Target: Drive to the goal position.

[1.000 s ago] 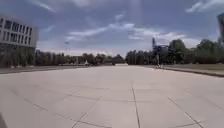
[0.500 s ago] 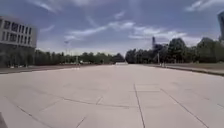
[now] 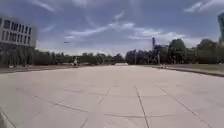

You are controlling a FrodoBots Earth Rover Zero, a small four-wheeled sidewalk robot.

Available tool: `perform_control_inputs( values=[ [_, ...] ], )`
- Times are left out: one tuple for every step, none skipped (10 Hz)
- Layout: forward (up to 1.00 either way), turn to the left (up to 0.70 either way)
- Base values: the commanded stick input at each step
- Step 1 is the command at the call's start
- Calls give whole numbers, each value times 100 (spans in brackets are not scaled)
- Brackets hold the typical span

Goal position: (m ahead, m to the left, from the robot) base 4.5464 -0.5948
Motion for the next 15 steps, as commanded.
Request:
perform_control_inputs(
  values=[
    [56, 0],
    [56, 0],
    [56, 0],
    [56, 0],
    [56, 0],
    [56, 0],
    [56, 0],
    [56, 0],
    [56, 0],
    [56, 0],
    [56, 0],
    [56, 0],
    [56, 0],
    [56, 0],
    [56, 0]
  ],
)
